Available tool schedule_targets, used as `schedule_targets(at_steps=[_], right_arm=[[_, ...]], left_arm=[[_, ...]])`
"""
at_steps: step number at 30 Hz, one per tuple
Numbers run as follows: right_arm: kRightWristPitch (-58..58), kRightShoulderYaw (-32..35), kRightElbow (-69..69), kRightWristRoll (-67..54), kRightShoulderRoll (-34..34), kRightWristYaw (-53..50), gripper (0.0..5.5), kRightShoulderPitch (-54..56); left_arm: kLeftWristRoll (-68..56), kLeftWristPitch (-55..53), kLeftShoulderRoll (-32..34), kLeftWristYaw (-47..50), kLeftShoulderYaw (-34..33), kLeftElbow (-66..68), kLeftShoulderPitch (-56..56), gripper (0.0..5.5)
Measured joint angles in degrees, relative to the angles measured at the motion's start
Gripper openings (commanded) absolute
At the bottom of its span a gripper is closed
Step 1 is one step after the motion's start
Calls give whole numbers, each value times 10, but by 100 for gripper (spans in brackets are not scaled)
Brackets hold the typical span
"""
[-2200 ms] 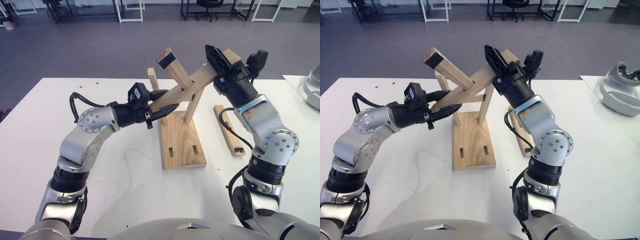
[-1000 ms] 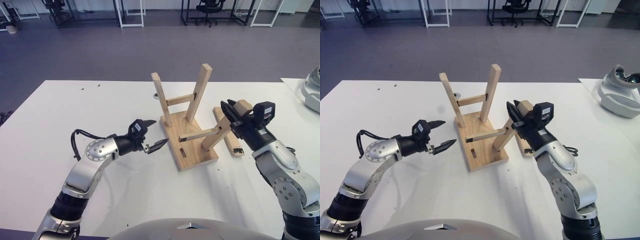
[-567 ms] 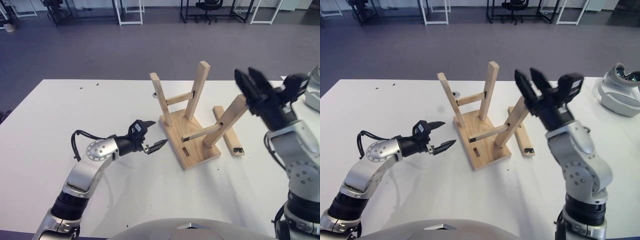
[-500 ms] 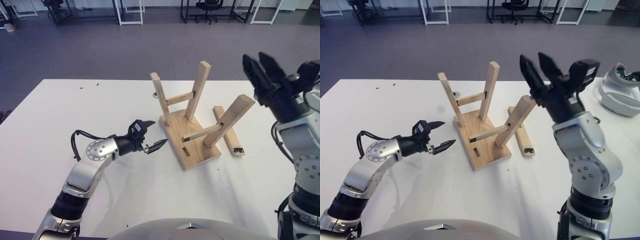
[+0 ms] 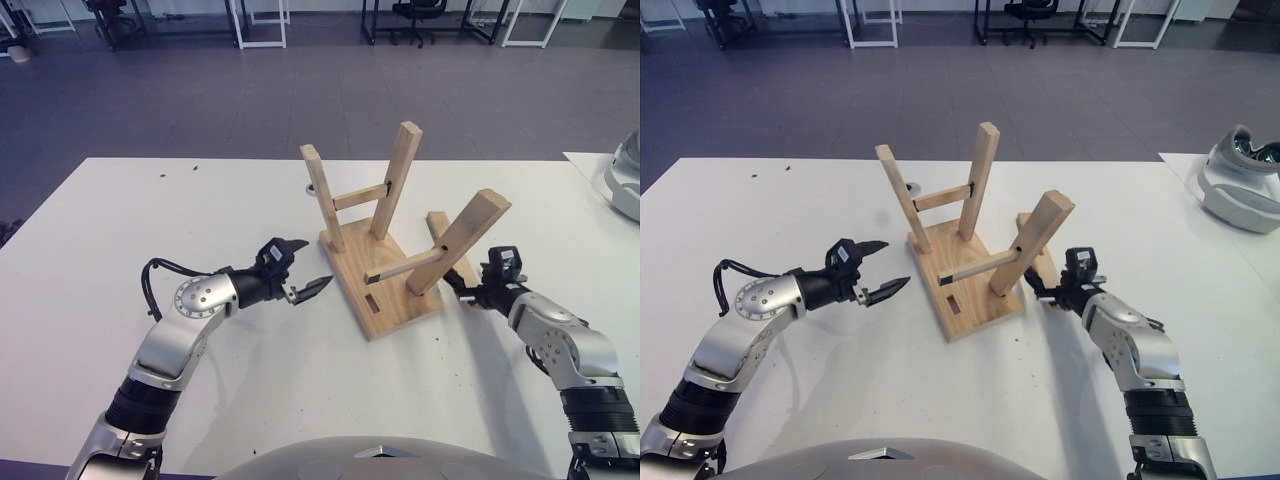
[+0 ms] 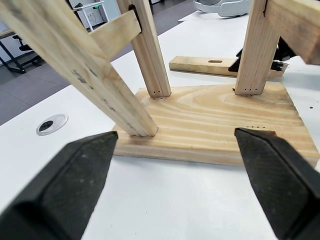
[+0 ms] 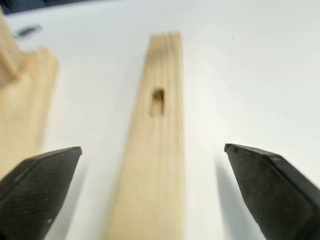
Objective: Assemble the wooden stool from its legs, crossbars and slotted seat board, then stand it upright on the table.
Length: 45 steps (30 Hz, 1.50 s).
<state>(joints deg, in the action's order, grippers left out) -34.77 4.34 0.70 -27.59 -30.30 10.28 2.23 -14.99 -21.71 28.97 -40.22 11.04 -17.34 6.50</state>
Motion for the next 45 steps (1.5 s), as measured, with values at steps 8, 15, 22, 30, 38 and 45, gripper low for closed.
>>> schedule_targets(at_steps=[8, 15, 22, 30, 38, 45], right_arm=[[-6, 11, -11, 43, 3, 14, 341, -9], [2, 22, -1, 63, 6, 48, 223, -8], [80, 63, 6, 114, -21, 54, 208, 42], [338, -48, -229, 187, -111, 231, 208, 251], [317, -48, -260, 164, -74, 233, 208, 290], [288, -47, -261, 163, -60, 232, 208, 290]], left_arm=[[0, 0, 0, 3, 1, 1, 0, 431], [0, 0, 0, 5, -1, -3, 1, 431], [-101, -54, -45, 21, -69, -48, 77, 431], [-468, -130, -216, 204, -255, 33, 354, 414], [-559, -130, -224, 254, -275, 33, 393, 276], [-563, -128, -222, 255, -270, 31, 388, 161]])
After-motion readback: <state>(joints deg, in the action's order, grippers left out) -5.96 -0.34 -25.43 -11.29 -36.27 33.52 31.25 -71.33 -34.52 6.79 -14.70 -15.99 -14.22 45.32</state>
